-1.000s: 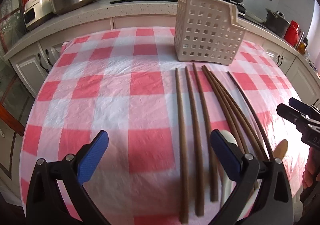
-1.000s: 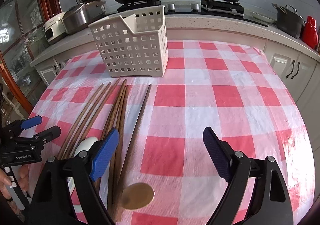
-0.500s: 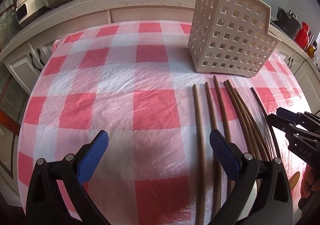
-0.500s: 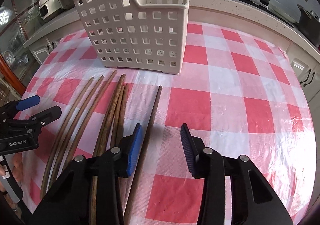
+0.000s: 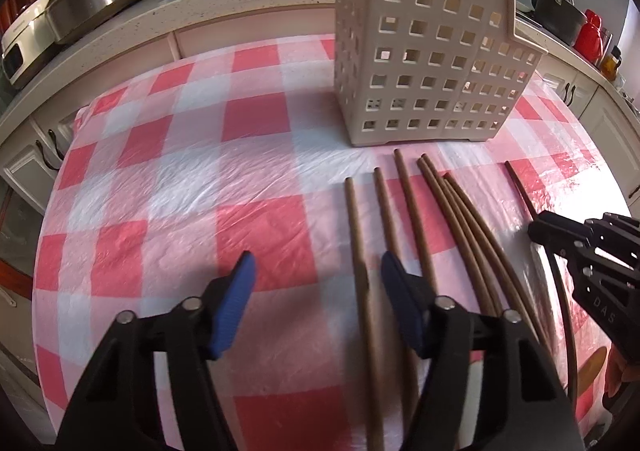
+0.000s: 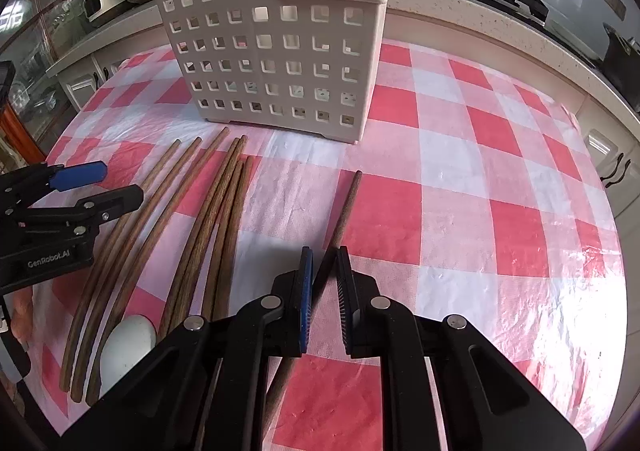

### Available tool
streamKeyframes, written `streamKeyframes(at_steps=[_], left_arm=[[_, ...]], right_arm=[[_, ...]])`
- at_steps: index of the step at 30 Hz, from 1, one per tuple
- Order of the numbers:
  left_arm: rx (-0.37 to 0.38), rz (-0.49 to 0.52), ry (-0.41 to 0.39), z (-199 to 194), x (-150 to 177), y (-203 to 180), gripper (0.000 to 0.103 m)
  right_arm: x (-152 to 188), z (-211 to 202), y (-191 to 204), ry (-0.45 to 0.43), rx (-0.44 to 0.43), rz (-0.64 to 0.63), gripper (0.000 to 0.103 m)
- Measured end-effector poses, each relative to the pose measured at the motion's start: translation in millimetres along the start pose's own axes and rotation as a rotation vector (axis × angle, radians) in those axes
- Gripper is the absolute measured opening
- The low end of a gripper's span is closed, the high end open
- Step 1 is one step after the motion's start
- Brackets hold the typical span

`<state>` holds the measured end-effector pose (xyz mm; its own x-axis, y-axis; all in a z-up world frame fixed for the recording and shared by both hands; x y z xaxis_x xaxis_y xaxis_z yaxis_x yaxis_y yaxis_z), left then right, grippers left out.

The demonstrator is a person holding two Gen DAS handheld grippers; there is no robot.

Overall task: Organize utensils
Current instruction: 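Lower the right tool onto a brown chopstick and close it while the left tool grasps another chopstick, then lift the held chopstick upright with the right tool while the left tool lifts its chopstick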

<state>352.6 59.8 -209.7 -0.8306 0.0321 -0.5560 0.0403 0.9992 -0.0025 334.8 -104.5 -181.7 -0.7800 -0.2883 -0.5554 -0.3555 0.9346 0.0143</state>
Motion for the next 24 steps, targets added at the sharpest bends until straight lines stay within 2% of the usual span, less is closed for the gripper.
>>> streamKeyframes(at_steps=[2,3,8,13,20,22,24], left_arm=[[0.008,0.013,0.021,4.6,-1.7,-6.1,0.045],[-0.002,0.026,0.023,5.2,-2.3,-8.9,0.045],[0.012,0.055,0.046,5.1,-5.2,-21.4,0.023],[0.021,0.075,0.046,6.0,-6.6,-29.3,0.008],[0.045,0.071,0.028,6.0,-5.5,-29.6,0.006],[0.056,0.059,0.021,6.0,-5.5,-28.3,0.006],[0.065,0.041,0.019,5.8,-5.7,-26.2,0.006]], right_arm=[[0.2,-0.6,-2.5,0.001,-0.011,0.011,0.014],[0.0,-0.7,-2.5,0.003,-0.017,0.015,0.014],[-1.7,0.6,-4.6,0.018,-0.041,0.016,0.015],[-5.0,3.6,-3.0,0.020,-0.030,0.001,0.015],[-5.8,4.1,-3.8,-0.002,-0.025,0.002,0.013],[-6.3,4.0,-5.5,-0.010,-0.046,0.022,0.012],[-7.6,1.9,-6.2,-0.023,-0.103,0.058,0.011]])
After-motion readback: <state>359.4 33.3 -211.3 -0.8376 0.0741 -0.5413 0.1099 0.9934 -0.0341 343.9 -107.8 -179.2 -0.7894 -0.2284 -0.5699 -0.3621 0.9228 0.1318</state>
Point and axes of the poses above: each gripper's, at about its wrist camera, not at the fingertips, and z roughly the way its jaws point, y to its left, x to its underside, the point moved 8 cm from there along z, roughly the way its jaws point, and after that the axes turned 2 degrees about -y, right-handed, at the moved point
